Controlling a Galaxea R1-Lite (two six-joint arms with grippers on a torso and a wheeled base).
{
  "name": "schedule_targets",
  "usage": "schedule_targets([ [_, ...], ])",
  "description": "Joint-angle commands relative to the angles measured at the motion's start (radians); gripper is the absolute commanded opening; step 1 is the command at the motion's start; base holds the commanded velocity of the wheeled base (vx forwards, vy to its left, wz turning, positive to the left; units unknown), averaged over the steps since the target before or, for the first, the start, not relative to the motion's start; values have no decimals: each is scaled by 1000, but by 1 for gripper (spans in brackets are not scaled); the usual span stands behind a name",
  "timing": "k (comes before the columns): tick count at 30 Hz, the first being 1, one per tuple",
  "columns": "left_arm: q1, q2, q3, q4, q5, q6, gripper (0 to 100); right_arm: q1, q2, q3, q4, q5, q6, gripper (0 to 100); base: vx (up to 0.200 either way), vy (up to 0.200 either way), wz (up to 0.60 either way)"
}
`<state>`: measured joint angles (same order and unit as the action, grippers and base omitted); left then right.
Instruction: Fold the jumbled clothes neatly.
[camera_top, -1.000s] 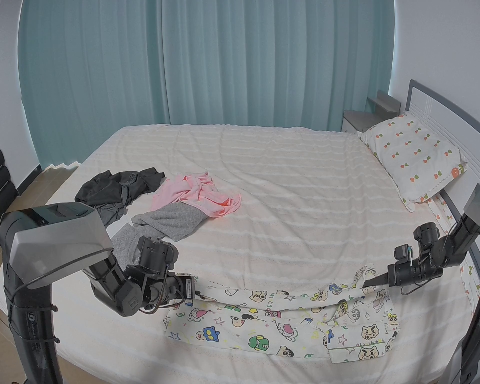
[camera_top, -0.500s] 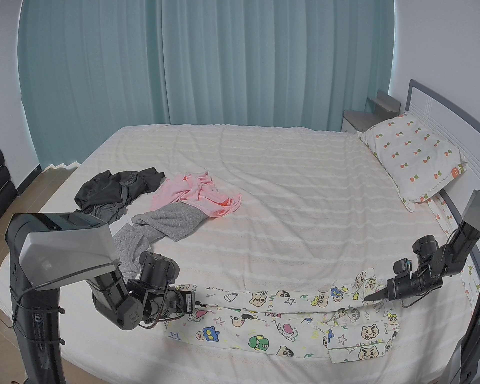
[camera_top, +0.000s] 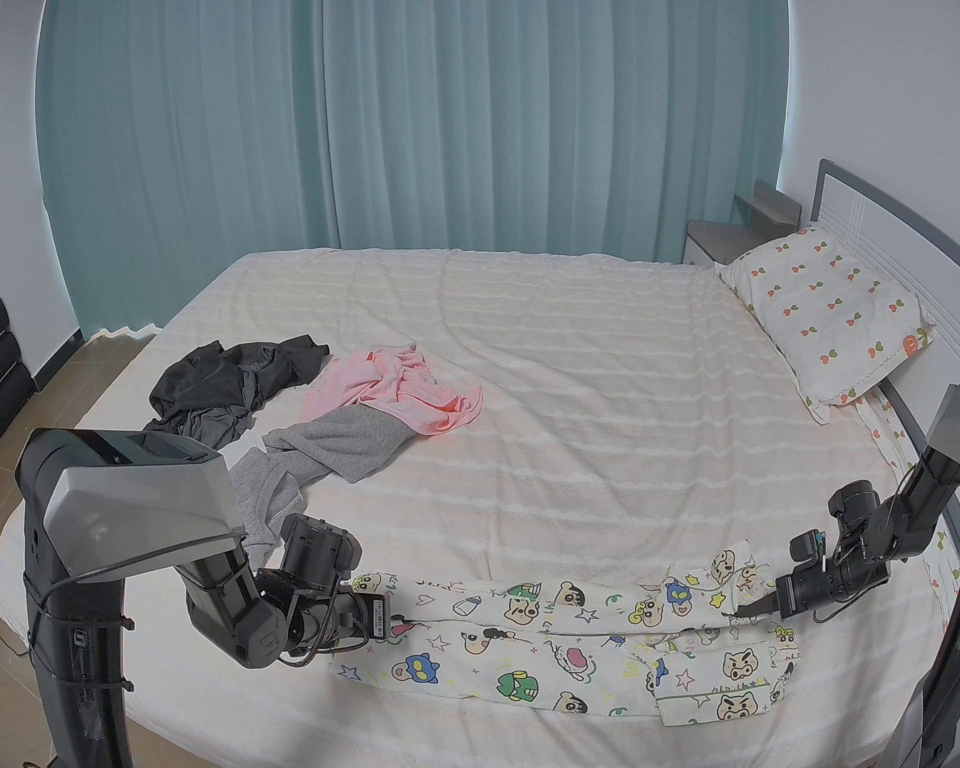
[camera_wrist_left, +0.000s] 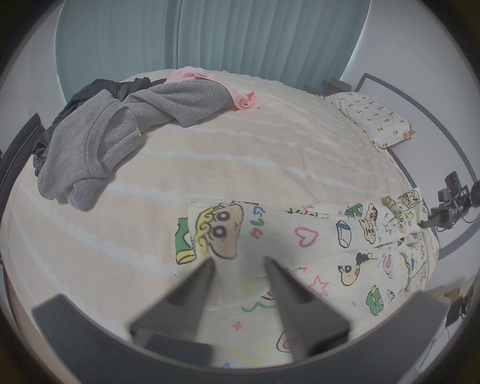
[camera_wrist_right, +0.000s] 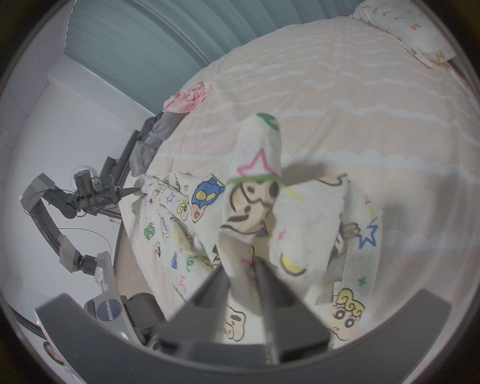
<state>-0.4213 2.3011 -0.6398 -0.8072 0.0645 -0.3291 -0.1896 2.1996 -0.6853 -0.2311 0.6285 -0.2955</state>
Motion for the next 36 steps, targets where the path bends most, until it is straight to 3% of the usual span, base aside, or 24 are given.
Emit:
schedule_targets([
  [1, -1, 3, 6, 0, 1, -5, 100, 1, -1, 12, 1, -29, -5, 100, 0, 0, 0],
  [8, 2, -34, 15, -1, 6, -53, 100, -25, -35, 30, 1, -53, -8, 100, 0, 0, 0],
  [13, 47, -163, 65, -13, -9, -143, 100, -70, -146, 78, 3, -52, -13, 100, 0, 0, 0],
  [19, 121, -308, 126, -15, -117, -298, 100, -90, -256, 128, -1, -27, 7, 100, 0, 0, 0],
  [25, 170, -374, 147, -15, -227, -475, 100, -34, -334, 142, -4, 53, 124, 100, 0, 0, 0],
  [27, 179, -350, 127, -1, -256, -561, 100, -1, -389, 153, -5, 68, 231, 100, 0, 0, 0],
  [31, 184, -238, 77, 30, -256, -596, 100, 22, -445, 184, -11, 148, 345, 100, 0, 0, 0],
  [36, 173, -150, -24, 154, -238, -593, 100, 16, -459, 194, -21, 181, 361, 100, 0, 0, 0],
])
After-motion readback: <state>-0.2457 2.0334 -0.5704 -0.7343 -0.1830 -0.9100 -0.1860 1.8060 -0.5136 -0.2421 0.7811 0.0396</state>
